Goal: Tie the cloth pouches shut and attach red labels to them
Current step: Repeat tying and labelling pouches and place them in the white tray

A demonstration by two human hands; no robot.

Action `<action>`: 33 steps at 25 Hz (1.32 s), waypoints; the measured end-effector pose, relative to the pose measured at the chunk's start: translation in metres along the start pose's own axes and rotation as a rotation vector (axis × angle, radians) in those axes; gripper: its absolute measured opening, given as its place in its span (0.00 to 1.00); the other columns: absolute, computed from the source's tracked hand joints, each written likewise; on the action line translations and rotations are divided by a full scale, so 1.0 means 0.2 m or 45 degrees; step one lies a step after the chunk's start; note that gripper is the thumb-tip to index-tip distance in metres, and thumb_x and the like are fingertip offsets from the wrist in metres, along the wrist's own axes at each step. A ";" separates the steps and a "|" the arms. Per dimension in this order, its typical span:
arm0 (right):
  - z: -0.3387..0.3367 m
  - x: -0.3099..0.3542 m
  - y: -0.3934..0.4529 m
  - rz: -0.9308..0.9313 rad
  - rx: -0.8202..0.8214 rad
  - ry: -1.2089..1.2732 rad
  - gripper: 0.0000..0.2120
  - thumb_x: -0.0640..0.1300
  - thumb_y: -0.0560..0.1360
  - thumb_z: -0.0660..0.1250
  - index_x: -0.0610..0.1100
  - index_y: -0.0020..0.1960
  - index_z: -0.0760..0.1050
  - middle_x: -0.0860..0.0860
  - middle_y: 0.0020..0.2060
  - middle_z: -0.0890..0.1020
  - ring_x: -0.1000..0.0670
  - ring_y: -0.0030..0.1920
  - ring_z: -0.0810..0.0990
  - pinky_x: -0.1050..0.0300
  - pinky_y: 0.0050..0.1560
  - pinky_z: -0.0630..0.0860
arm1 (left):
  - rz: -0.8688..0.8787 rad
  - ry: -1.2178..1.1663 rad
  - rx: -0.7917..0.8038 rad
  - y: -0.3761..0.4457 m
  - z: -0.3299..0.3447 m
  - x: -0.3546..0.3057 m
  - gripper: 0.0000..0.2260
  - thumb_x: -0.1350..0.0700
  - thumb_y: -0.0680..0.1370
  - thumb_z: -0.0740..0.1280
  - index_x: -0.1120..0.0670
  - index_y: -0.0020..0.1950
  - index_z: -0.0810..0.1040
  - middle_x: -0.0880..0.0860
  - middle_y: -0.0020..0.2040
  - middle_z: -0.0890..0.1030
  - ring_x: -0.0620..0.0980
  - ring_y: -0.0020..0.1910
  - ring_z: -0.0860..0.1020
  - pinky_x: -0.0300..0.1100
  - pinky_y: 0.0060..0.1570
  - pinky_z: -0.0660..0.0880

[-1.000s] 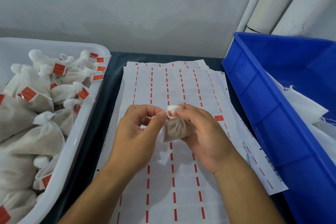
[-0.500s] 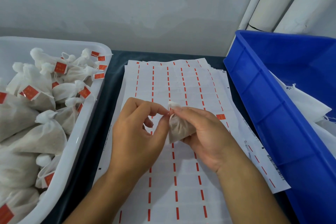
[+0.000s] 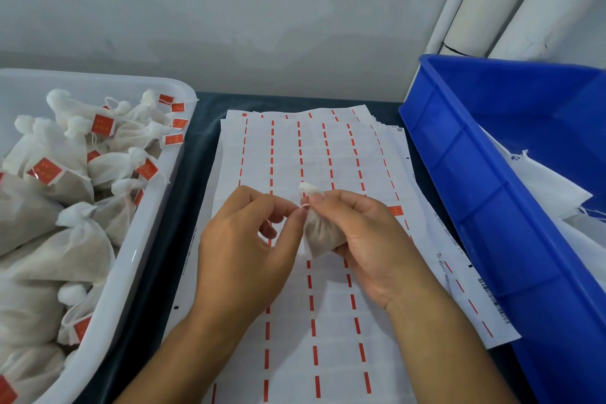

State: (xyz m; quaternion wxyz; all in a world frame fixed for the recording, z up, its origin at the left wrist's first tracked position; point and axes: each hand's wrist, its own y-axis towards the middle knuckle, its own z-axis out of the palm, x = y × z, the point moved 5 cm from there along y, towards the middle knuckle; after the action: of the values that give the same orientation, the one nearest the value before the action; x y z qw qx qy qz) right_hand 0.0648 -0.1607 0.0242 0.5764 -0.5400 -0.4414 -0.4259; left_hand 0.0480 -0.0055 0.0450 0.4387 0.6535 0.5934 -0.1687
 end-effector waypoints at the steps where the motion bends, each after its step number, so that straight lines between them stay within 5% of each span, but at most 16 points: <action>1: 0.00 0.00 0.00 -0.003 -0.008 -0.022 0.11 0.58 0.75 0.72 0.53 0.48 0.87 0.54 0.47 0.87 0.48 0.56 0.83 0.40 0.64 0.80 | -0.020 -0.006 0.009 0.00 0.00 0.00 0.07 0.41 0.76 0.66 0.41 0.43 0.79 0.38 0.43 0.77 0.41 0.42 0.77 0.29 0.35 0.71; 7: 0.00 0.00 0.00 0.009 -0.002 -0.029 0.10 0.57 0.76 0.72 0.53 0.48 0.87 0.54 0.47 0.87 0.48 0.57 0.83 0.40 0.64 0.80 | -0.227 -0.193 0.141 0.00 0.04 0.06 0.05 0.49 0.76 0.66 0.44 0.41 0.77 0.40 0.41 0.78 0.38 0.47 0.77 0.28 0.39 0.75; 11: 0.00 0.01 0.00 -0.009 0.000 -0.040 0.12 0.60 0.73 0.72 0.54 0.48 0.87 0.55 0.47 0.87 0.49 0.56 0.83 0.40 0.64 0.80 | -0.417 -0.276 0.250 0.01 0.06 0.09 0.08 0.44 0.81 0.63 0.44 0.45 0.78 0.36 0.43 0.79 0.36 0.46 0.78 0.31 0.37 0.72; 15: 0.00 0.02 0.00 -0.034 -0.018 -0.039 0.25 0.70 0.59 0.71 0.55 0.47 0.87 0.56 0.45 0.87 0.50 0.56 0.83 0.41 0.65 0.79 | -0.251 -0.168 0.205 0.00 0.03 0.04 0.17 0.28 0.78 0.54 0.36 0.47 0.77 0.31 0.48 0.77 0.31 0.51 0.75 0.27 0.38 0.69; 17: 0.00 0.02 0.00 -0.037 -0.022 -0.061 0.18 0.66 0.66 0.72 0.55 0.47 0.87 0.57 0.45 0.87 0.50 0.56 0.83 0.41 0.65 0.79 | -0.164 -0.083 0.218 0.00 0.03 0.03 0.16 0.27 0.77 0.54 0.33 0.44 0.75 0.33 0.45 0.78 0.30 0.52 0.74 0.26 0.36 0.69; 21: 0.00 0.01 0.01 -0.029 -0.013 -0.063 0.10 0.57 0.76 0.71 0.52 0.47 0.87 0.54 0.46 0.87 0.49 0.56 0.84 0.42 0.63 0.80 | -0.047 -0.035 0.182 0.01 0.04 0.01 0.15 0.32 0.74 0.55 0.36 0.43 0.77 0.36 0.41 0.78 0.35 0.50 0.76 0.28 0.36 0.74; 24: 0.01 0.02 -0.01 -0.066 0.000 -0.135 0.11 0.59 0.75 0.70 0.54 0.47 0.86 0.57 0.44 0.86 0.55 0.51 0.84 0.57 0.53 0.82 | -0.050 -0.083 0.131 0.01 0.02 0.01 0.13 0.38 0.78 0.60 0.40 0.43 0.80 0.37 0.40 0.80 0.39 0.50 0.78 0.26 0.41 0.74; 27: 0.01 0.05 -0.02 -0.177 0.045 -0.239 0.14 0.62 0.75 0.68 0.53 0.49 0.84 0.60 0.43 0.84 0.62 0.48 0.81 0.72 0.41 0.77 | -0.204 -0.255 0.095 0.02 0.01 0.05 0.11 0.47 0.79 0.64 0.43 0.38 0.82 0.40 0.40 0.82 0.40 0.44 0.80 0.28 0.37 0.75; 33: 0.07 0.09 -0.06 -0.388 0.194 -0.317 0.08 0.60 0.80 0.66 0.58 0.56 0.74 0.58 0.47 0.84 0.59 0.51 0.84 0.71 0.45 0.77 | -0.718 -0.894 0.130 0.03 0.01 0.12 0.17 0.53 0.81 0.64 0.49 0.33 0.82 0.48 0.32 0.77 0.40 0.31 0.75 0.39 0.36 0.75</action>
State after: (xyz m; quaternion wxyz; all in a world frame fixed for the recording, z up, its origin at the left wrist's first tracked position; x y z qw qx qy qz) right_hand 0.0569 -0.1468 0.0445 0.4854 -0.4706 -0.6166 -0.4034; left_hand 0.0597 0.0090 0.0287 0.5175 0.3902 0.5545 -0.5220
